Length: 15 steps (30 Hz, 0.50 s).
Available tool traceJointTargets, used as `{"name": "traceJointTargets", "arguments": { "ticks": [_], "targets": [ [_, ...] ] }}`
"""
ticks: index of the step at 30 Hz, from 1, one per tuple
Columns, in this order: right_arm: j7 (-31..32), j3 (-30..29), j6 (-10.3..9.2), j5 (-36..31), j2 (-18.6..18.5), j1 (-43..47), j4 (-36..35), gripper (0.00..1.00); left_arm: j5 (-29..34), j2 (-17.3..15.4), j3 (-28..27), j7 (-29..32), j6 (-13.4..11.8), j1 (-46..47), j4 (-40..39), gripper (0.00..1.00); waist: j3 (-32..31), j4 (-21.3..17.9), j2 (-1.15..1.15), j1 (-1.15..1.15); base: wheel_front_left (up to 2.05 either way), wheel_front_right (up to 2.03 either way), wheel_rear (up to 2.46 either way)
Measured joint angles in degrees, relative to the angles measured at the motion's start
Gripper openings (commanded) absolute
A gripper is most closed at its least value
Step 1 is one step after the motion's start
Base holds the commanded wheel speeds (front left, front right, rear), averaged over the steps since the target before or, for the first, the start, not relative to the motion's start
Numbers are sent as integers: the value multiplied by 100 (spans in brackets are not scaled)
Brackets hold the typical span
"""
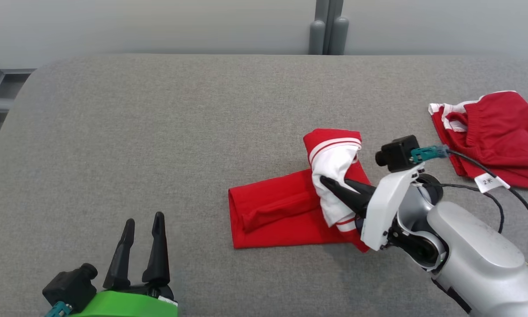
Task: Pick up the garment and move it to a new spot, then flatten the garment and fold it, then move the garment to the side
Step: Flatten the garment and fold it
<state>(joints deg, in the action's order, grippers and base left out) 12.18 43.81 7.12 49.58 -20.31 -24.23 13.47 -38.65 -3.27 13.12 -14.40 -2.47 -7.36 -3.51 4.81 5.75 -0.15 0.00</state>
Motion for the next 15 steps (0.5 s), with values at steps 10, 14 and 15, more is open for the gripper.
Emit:
{"name": "traceJointTargets", "arguments": {
  "ticks": [10, 14, 15],
  "targets": [
    [280, 286, 0, -1, 280, -234, 651, 0, -52, 19, 167, 0, 1, 0, 121, 100, -55, 471, 0, 0, 0, 0, 0],
    [319, 283, 0, -3, 338, -241, 971, 0, -62, 20, 186, 0, 0, 0, 144, 100, -61, 698, 0, 0, 0, 0, 0],
    [328, 285, 0, -4, 378, -249, 1038, 0, -69, 20, 192, 0, 0, 0, 155, 100, -61, 755, 0, 0, 0, 0, 0]
  ]
}}
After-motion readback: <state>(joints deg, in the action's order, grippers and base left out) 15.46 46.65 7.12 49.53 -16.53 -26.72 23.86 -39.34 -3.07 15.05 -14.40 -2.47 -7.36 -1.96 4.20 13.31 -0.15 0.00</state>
